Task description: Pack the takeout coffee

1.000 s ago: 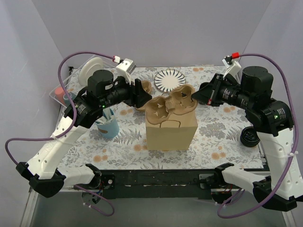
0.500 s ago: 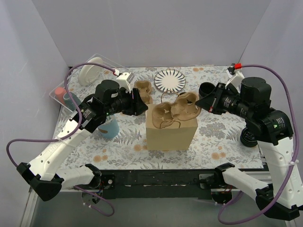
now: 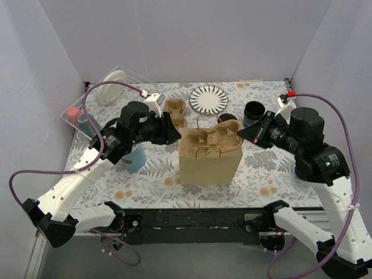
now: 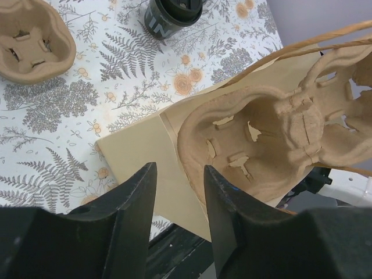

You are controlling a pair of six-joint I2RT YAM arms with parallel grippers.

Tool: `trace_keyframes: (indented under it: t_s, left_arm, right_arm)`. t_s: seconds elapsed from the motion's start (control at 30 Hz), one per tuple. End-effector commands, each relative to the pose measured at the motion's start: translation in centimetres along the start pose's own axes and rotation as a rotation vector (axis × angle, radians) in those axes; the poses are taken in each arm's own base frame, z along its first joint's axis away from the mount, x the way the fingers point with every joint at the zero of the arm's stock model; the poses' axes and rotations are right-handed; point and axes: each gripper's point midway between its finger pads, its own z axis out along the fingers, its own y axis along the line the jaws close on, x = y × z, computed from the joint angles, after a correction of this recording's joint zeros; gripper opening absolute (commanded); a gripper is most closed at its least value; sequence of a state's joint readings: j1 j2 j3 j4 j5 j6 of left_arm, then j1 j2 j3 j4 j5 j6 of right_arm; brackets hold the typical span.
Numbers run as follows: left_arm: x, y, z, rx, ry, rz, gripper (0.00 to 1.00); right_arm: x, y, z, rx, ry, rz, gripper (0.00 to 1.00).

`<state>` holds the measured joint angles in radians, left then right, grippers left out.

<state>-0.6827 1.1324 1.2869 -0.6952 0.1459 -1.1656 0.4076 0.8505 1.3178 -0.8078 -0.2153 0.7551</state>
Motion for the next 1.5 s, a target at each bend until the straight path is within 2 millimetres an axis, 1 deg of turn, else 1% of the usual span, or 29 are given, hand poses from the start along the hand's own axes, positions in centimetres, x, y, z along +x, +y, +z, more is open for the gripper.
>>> trace_keyframes:
  t_s: [0.0,0.27,0.3,0.4,0.43,0.5,0.53,0.6,0.63,0.73,0.87,0.97,1.0,1.07,1.1,1.17,1.2,1.27,1.3,1.33,1.37,1.43,1.47]
  left_arm:
    - [0.1,-0.5,-0.8,0.031,-0.016,-0.009,0.36]
    - [0.6,-0.1,-0.7,0.018,-0.006,-0.005,0.31]
    - [0.6,-0.1,-0.7,0.020,-0.007,-0.005,0.29]
    - [0.6,-0.1,-0.7,0.021,-0.006,-0.003,0.23]
    - [0.6,-0.1,-0.7,0.021,-0.006,-0.002,0.18]
    - [0.7,-0.3,-0.7,0.028,0.000,-0.002,0.11]
    - [0.7,-0.2,-0.7,0.027,0.001,-0.001,0.06]
    - [0.8,-0.2,-0.7,0.029,0.005,-0.002,0.01]
    - [0.8,-0.4,-0.7,0.036,0.007,0.000,0.00]
    - [0.8,-0.4,-0.7,0.037,0.009,-0.001,0.00]
    - [0.7,-0.6,-0.7,0.039,0.012,-0.002,0.00]
    - [0.6,-0.7,-0.7,0.040,0.014,-0.003,0.00]
    - [0.5,-0.7,-0.7,0.040,0.014,-0.003,0.00]
    - [0.5,-0.7,-0.7,0.038,0.014,-0.004,0.00]
    - [0.4,-0.8,-0.8,0.040,0.012,-0.002,0.00]
    - [0.4,-0.8,-0.9,0.040,0.014,-0.003,0.00]
    - [0.4,-0.8,-0.9,0.038,0.013,-0.003,0.00]
    - [0.4,-0.7,-0.8,0.037,0.016,-0.003,0.00]
    - [0.4,-0.8,-0.8,0.039,0.018,-0.003,0.00]
    - [0.4,-0.8,-0.8,0.039,0.018,-0.005,0.00]
    - [0.5,-0.8,-0.8,0.038,0.019,-0.007,0.00]
    - [0.5,-0.8,-0.9,0.038,0.019,-0.010,0.00]
    - [0.5,-0.7,-0.9,0.038,0.020,-0.012,0.00]
  right_arm:
    - [-1.4,1.6,0.0,-0.072,-0.070,0.029,0.01]
    - [-0.7,1.2,0.9,-0.097,-0.060,0.064,0.01]
    - [-0.5,0.9,1.1,-0.090,-0.055,0.069,0.01]
    - [-0.5,1.0,1.1,-0.103,-0.060,0.069,0.01]
    - [-0.3,0.9,1.3,-0.103,-0.054,0.071,0.01]
    - [-0.1,0.8,1.4,-0.106,-0.052,0.077,0.01]
    - [0.2,0.5,1.7,-0.103,-0.040,0.087,0.01]
    - [0.3,0.4,1.7,-0.111,-0.047,0.095,0.01]
    - [0.7,0.1,2.0,-0.109,-0.038,0.109,0.01]
    - [0.7,0.1,2.0,-0.118,-0.050,0.111,0.01]
    - [0.9,-0.9,2.3,-0.079,-0.051,0.092,0.02]
    - [1.1,-1.9,2.4,-0.038,-0.056,0.082,0.13]
    - [1.3,-2.4,2.5,-0.020,-0.054,0.077,0.20]
    - [1.4,-3.1,2.5,0.004,-0.059,0.069,0.26]
    - [1.5,-3.3,2.5,0.014,-0.058,0.059,0.32]
    - [1.5,-3.8,2.4,0.037,-0.063,0.045,0.37]
    - [1.4,-3.9,2.4,0.047,-0.066,0.043,0.41]
    - [0.8,-3.7,2.0,0.056,-0.081,0.015,0.43]
    - [0.6,-3.7,1.9,0.062,-0.086,0.006,0.42]
    - [-0.2,-3.1,1.4,0.058,-0.109,-0.022,0.40]
    - [-0.3,-3.2,1.3,0.074,-0.099,-0.028,0.39]
    - [-0.7,-2.6,1.0,0.064,-0.095,-0.056,0.38]
    - [-1.1,-1.9,1.0,0.046,-0.093,-0.094,0.37]
